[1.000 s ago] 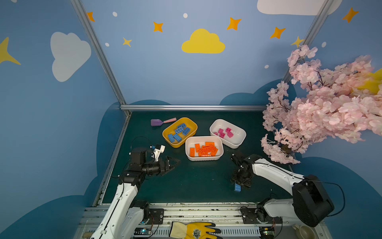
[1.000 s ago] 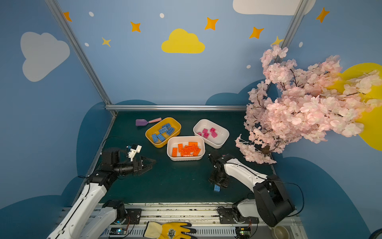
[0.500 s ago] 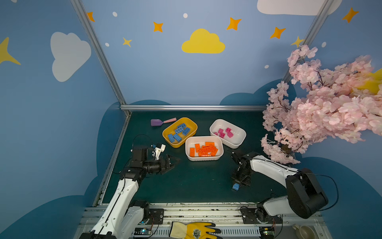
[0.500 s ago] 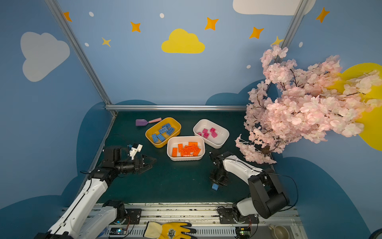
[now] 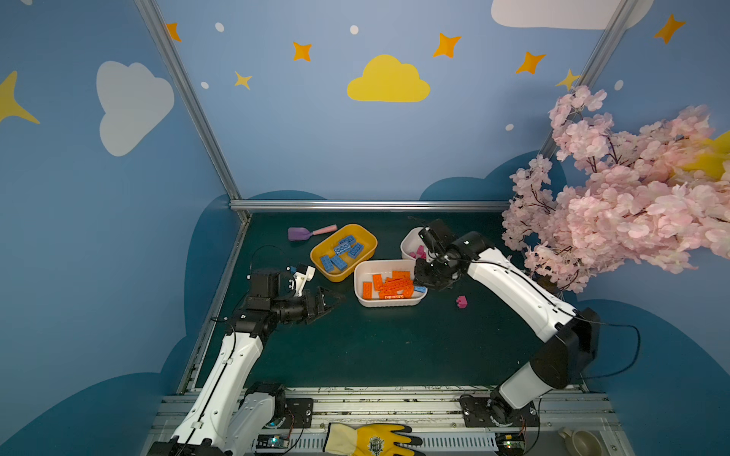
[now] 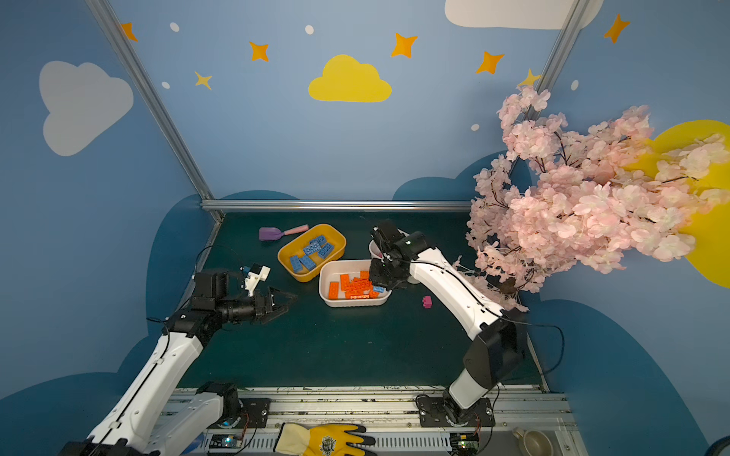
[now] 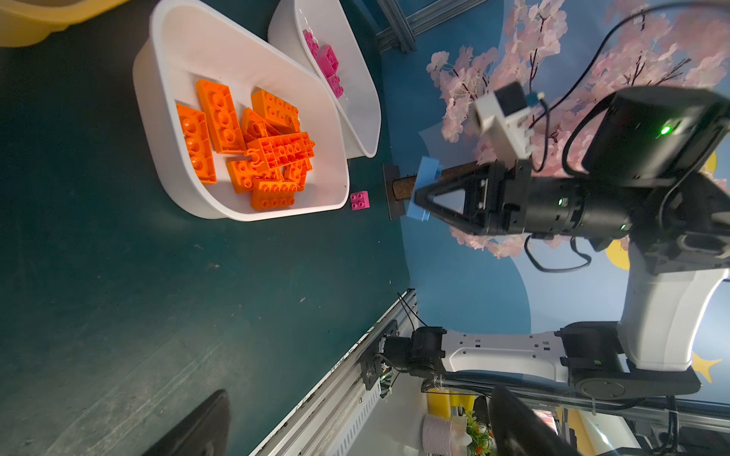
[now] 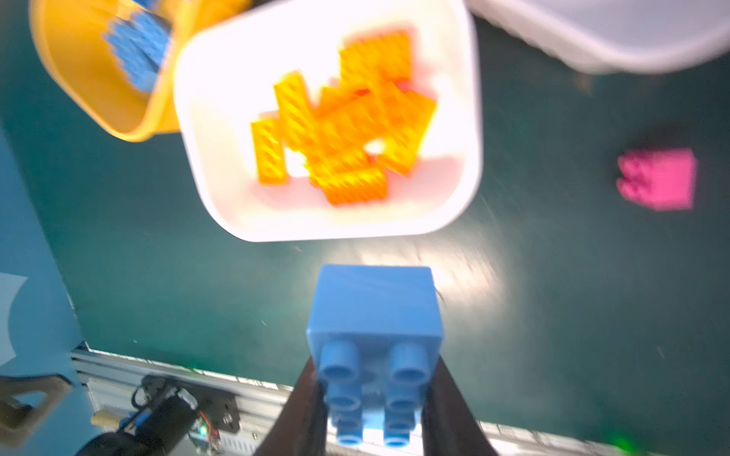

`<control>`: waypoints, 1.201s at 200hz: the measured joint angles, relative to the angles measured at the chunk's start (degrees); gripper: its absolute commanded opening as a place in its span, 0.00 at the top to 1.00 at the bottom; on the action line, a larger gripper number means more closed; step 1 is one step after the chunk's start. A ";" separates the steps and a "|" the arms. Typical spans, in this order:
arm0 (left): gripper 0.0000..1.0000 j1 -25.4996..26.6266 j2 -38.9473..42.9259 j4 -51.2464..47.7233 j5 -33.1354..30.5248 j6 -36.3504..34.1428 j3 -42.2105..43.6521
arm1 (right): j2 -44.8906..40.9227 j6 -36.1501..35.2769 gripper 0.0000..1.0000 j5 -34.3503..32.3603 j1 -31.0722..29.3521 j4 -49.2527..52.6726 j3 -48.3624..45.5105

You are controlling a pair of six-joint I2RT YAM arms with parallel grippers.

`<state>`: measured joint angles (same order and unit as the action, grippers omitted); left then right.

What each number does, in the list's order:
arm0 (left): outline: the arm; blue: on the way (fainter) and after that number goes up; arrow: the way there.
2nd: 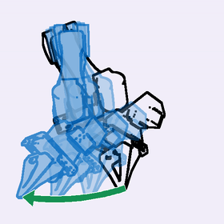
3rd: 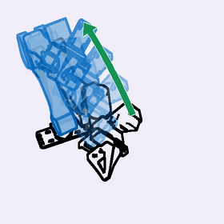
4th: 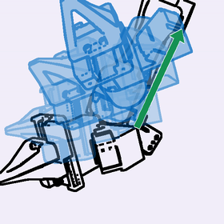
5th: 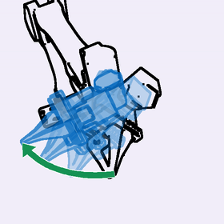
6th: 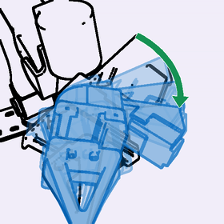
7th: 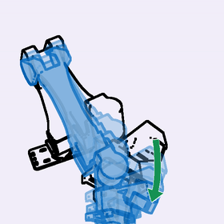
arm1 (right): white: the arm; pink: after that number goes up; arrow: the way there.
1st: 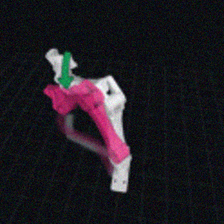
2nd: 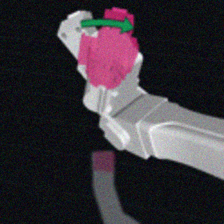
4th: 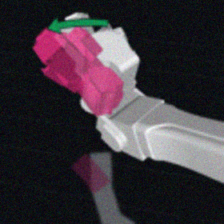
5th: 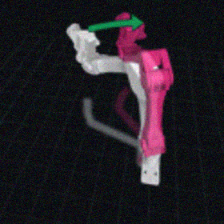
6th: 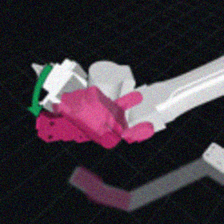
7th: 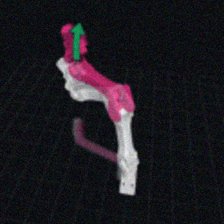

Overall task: Sort the legos into containers by color
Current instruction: 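Carry the blue brick into the yellow bin and release it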

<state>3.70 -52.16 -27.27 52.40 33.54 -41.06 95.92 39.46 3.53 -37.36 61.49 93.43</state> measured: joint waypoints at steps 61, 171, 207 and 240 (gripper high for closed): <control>0.00 -2.58 -1.03 -1.05 -0.96 -0.37 -1.27 | 25.00 -4.98 0.83 1.66 -3.37 -0.76 30.03; 0.00 -3.54 -3.23 -1.25 -1.05 -0.98 -1.25 | 45.09 -5.33 0.78 9.86 -6.05 -22.32 44.41; 0.00 -3.61 -2.82 -1.31 -0.81 -1.11 -1.03 | 50.34 -3.80 0.57 9.73 -6.91 -24.55 47.43; 0.00 -3.96 -2.16 -1.84 -0.57 -1.92 -1.01 | 50.51 -4.28 0.41 8.70 -6.97 -23.76 47.45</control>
<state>-0.25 -54.33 -29.10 51.83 31.62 -42.06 146.43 35.18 12.23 -44.34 37.74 140.88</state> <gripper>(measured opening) 0.997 0.564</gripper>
